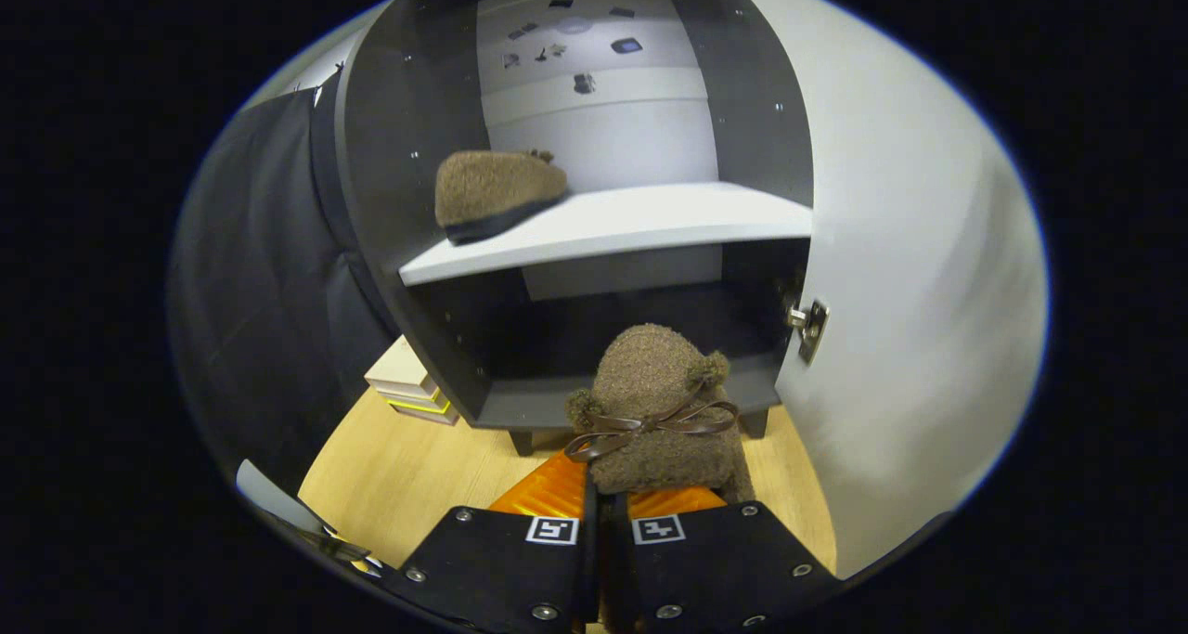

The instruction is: Open the shoe cabinet door, grab the shoes and put them into the shoe cabinet, then close the shoe cabinet door.

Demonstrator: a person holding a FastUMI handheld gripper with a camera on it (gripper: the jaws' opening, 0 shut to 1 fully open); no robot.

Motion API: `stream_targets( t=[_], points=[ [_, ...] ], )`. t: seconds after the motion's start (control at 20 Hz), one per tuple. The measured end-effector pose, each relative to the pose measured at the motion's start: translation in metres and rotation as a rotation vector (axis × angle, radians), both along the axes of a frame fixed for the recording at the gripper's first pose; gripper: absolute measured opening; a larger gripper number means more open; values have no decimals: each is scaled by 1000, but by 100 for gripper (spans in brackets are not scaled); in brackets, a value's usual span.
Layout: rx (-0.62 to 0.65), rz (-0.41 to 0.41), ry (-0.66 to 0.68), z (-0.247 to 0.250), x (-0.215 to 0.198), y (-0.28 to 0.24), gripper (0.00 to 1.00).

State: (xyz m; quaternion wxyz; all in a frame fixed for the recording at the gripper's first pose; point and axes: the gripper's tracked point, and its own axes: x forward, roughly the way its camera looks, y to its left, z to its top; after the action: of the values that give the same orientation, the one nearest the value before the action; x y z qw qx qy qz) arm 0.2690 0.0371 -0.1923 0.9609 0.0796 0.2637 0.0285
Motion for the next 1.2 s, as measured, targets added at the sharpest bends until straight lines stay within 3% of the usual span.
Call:
stream_targets(
  t=[0.4, 1.2],
  points=[
    [-16, 43, -126, 89, 30, -8, 7],
    [-43, 63, -101, 124, 176, -15, 7]
  ],
)
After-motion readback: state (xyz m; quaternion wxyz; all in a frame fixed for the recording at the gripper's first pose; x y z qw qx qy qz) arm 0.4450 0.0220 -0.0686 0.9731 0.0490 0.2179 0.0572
